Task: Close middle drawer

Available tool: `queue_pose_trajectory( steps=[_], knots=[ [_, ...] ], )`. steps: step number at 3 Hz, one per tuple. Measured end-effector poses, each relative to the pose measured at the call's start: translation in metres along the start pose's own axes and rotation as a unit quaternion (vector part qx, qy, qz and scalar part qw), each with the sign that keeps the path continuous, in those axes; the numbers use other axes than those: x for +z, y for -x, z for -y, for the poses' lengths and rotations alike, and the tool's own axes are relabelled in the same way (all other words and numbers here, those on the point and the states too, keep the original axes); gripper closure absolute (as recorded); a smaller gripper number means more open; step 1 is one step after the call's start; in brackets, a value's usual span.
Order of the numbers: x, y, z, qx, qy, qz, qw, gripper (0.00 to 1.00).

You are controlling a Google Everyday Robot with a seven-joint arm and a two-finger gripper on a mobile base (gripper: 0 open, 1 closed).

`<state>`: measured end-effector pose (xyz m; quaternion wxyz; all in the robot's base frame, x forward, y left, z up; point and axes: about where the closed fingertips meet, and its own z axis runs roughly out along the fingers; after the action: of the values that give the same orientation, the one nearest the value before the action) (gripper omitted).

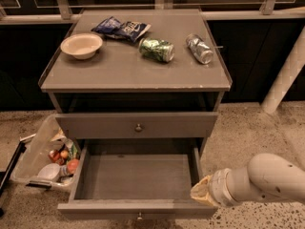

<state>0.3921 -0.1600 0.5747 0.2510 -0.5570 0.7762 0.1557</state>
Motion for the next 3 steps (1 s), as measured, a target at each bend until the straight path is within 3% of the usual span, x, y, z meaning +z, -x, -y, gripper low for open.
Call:
queue_pose_trajectory(
  steps=[1,2,3],
  knots=[
    [0.03,-0.029,0.008,0.039,-0.009,0.033,0.9986,1.0],
    [0.042,-0.042,0.015,0.064,-0.014,0.071,0.9953,1.0],
    [0.045,-0.045,0.015,0.068,-0.013,0.076,0.9947,1.0]
  ],
)
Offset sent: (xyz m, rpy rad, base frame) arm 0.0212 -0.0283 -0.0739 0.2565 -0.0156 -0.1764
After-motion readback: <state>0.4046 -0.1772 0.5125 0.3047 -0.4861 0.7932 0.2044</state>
